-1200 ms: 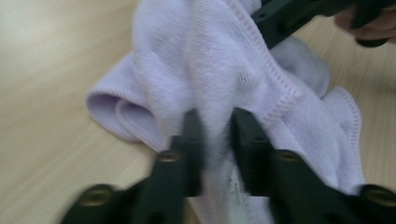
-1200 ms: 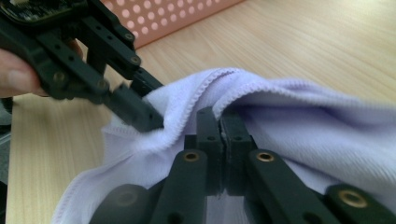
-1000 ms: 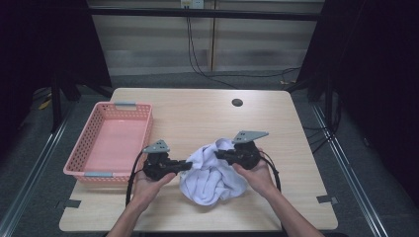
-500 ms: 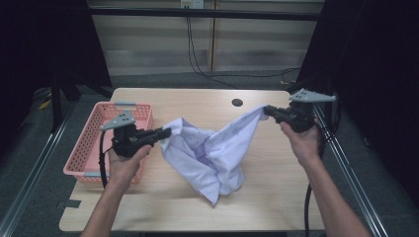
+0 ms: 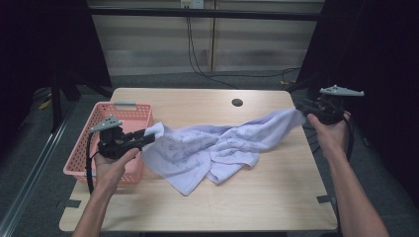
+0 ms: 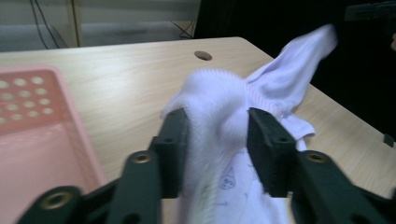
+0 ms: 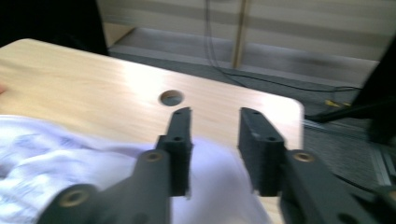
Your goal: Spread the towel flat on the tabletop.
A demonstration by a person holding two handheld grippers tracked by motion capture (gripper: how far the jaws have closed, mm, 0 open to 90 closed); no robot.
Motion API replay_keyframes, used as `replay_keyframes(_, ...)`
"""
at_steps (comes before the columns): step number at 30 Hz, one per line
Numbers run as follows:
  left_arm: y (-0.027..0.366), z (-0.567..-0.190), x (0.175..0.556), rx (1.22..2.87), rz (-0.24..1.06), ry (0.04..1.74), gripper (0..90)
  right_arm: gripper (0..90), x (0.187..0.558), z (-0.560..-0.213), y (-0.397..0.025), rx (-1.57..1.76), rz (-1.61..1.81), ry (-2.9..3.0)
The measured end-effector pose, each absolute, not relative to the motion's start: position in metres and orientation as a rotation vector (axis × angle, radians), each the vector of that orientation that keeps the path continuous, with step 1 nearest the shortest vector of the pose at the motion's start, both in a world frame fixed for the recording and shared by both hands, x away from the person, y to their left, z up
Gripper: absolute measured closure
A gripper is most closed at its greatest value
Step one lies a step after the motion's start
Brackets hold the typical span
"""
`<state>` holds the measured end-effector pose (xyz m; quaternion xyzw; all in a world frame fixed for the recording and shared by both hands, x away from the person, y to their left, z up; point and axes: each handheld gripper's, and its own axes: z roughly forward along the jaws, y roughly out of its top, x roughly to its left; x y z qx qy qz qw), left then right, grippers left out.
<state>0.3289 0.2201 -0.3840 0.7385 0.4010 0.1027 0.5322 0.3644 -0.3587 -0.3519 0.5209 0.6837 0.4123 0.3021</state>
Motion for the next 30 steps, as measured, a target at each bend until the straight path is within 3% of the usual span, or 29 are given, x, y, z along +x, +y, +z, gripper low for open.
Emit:
replay_keyframes(2, 0.216, -0.382, 0.329, 1.759, 0.248, 0.932, 50.5, 59.9, 0.363, -0.361, -0.351, 1.371, 1.125, 1.836)
replay_keyframes(7, 0.207, -0.385, 0.326, 1.771, 0.216, 0.918, 50.1, 56.5, 0.349, -0.386, -0.313, 1.311, 1.192, 1.975)
replay_keyframes(12, 0.172, -0.422, 0.323, 1.899, 0.095, 0.856, 55.6, 52.0, 0.332, -0.417, -0.271, 1.257, 1.268, 2.139)
replay_keyframes(17, 0.15, -0.467, 0.322, 2.028, -0.012, 0.865, 52.4, 45.1, 0.315, -0.451, -0.24, 1.241, 1.328, 2.305)
replay_keyframes(24, 0.136, -0.495, 0.323, 2.153, -0.016, 0.863, 48.7, 33.0, 0.313, -0.484, -0.213, 1.21, 1.288, 2.425)
replay_keyframes(26, 0.134, -0.494, 0.322, 2.181, -0.006, 0.839, 52.6, 32.6, 0.317, -0.491, -0.21, 1.213, 1.235, 2.437)
replay_keyframes(27, 0.132, -0.495, 0.321, 2.222, -0.015, 0.827, 63.6, 32.9, 0.318, -0.495, -0.208, 1.199, 1.193, 2.442)
replay_keyframes(28, 0.132, -0.497, 0.319, 2.225, 0.019, 0.804, 69.7, 33.0, 0.319, -0.499, -0.207, 1.184, 1.171, 2.455)
replay_keyframes(30, 0.132, -0.497, 0.318, 2.227, -0.045, 0.807, 79.0, 33.3, 0.318, -0.502, -0.204, 1.172, 1.146, 2.451)
